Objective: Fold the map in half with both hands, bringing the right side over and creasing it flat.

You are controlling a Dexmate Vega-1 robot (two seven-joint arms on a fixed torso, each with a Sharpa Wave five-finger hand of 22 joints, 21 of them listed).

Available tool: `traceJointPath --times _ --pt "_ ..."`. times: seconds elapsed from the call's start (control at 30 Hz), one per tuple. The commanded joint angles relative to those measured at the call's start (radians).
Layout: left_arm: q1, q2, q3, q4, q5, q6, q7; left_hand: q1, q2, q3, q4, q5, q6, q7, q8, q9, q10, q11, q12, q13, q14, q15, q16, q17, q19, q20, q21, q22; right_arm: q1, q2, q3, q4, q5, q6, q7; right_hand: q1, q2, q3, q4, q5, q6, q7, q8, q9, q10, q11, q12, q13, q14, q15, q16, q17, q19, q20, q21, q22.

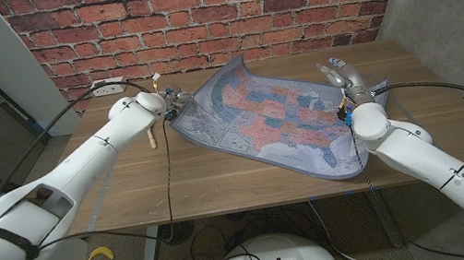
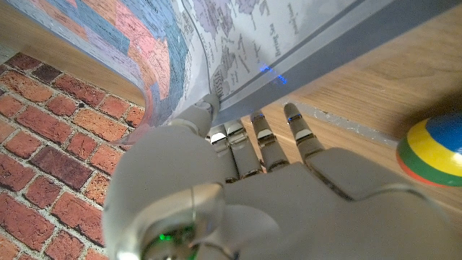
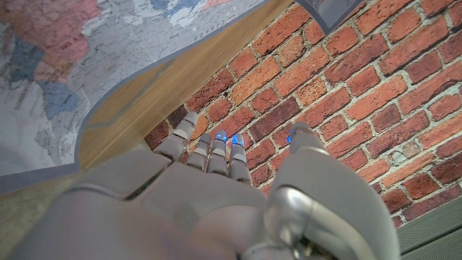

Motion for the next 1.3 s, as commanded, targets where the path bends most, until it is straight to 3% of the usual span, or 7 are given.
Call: traceJointPath --times 0.03,0.5,0.77,0.97,1.1,1.2,1.3 --pt "-0.005 -0.015 0.001 0.017 0.014 0.004 0.011 0.010 0.011 0.014 0.005 0.002 0.007 0.005 0.000 0.009 0.026 -0.011 0.011 0.009 0.020 -0.012 0.004 0.002 0.011 0.003 0.009 0.003 0.009 0.053 -0.009 -0.091 -0.044 -0.328 -0.157 0.022 0.002 0.018 -0.002 -0.004 0.014 0.002 0.008 0.005 0.014 0.001 0.005 0.003 0.015 -0.004 0.011 0.004 0.012 0.005 0.008 0.005" --pt "0.056 -0.057 -0.040 -0.052 0.028 0.124 0.188 0.030 0.004 0.032 -0.004 0.004 0.054 0.038 0.010 0.044 0.113 -0.028 0.050 0.032 0.079 -0.034 0.008 0.005 0.039 -0.009 0.020 0.003 0.030 0.156 0.004 -0.160 -0.087 -0.648 -0.296 0.056 0.001 0.048 -0.017 -0.001 0.034 -0.014 0.009 0.005 0.027 -0.008 0.005 0.004 0.038 -0.006 0.016 0.005 0.027 0.010 0.012 0.006" --pt "0.074 -0.093 -0.056 -0.082 0.024 0.220 0.285 0.045 -0.006 0.025 -0.020 0.008 0.101 0.048 0.019 0.061 0.163 -0.035 0.065 0.031 0.112 -0.046 0.012 0.005 0.067 -0.018 0.030 0.001 0.059 0.233 0.027 -0.186 -0.096 -0.851 -0.327 0.059 -0.010 0.050 -0.019 -0.003 0.029 -0.015 0.005 0.006 0.022 -0.010 0.001 0.004 0.039 -0.003 0.015 0.006 0.035 0.018 0.014 0.006" --pt "0.084 -0.096 -0.062 -0.089 0.014 0.216 0.310 0.050 -0.010 0.022 -0.025 0.011 0.111 0.053 0.020 0.065 0.170 -0.033 0.063 0.025 0.122 -0.047 0.013 0.005 0.071 -0.019 0.032 0.001 0.085 0.301 0.063 -0.186 -0.085 -0.967 -0.320 0.050 -0.027 0.042 -0.017 -0.009 0.024 -0.006 0.001 0.006 0.024 -0.005 0.000 0.004 0.050 0.004 0.018 0.007 0.054 0.036 0.019 0.006" --pt "0.085 -0.099 -0.065 -0.092 0.009 0.219 0.323 0.051 -0.012 0.021 -0.026 0.012 0.112 0.053 0.019 0.067 0.171 -0.031 0.063 0.025 0.125 -0.046 0.013 0.005 0.072 -0.019 0.032 0.000 0.095 0.288 0.083 -0.186 0.015 -0.967 -0.362 0.039 -0.039 0.033 -0.014 -0.015 0.027 0.003 0.000 0.006 0.027 -0.004 0.000 0.004 0.061 0.012 0.021 0.008 0.066 0.043 0.021 0.007" --pt "0.084 -0.097 -0.063 -0.092 0.005 0.213 0.323 0.053 -0.013 0.021 -0.027 0.013 0.113 0.052 0.017 0.069 0.169 -0.031 0.061 0.024 0.126 -0.046 0.010 0.003 0.073 -0.019 0.032 0.000 0.119 0.235 0.091 -0.173 0.264 -0.967 -0.530 0.029 -0.045 0.027 -0.010 -0.020 0.036 0.014 0.003 0.007 0.037 0.004 0.003 0.005 0.074 0.016 0.024 0.010 0.078 0.045 0.024 0.007" --pt "0.081 -0.098 -0.060 -0.090 0.005 0.214 0.327 0.054 -0.014 0.021 -0.027 0.014 0.114 0.050 0.016 0.071 0.167 -0.032 0.059 0.024 0.128 -0.045 0.008 0.003 0.073 -0.018 0.032 0.000 0.121 0.231 0.099 -0.170 0.292 -0.967 -0.530 0.023 -0.050 0.023 -0.009 -0.023 0.043 0.023 0.005 0.007 0.038 0.005 0.002 0.005 0.078 0.016 0.025 0.010 0.084 0.045 0.025 0.007"
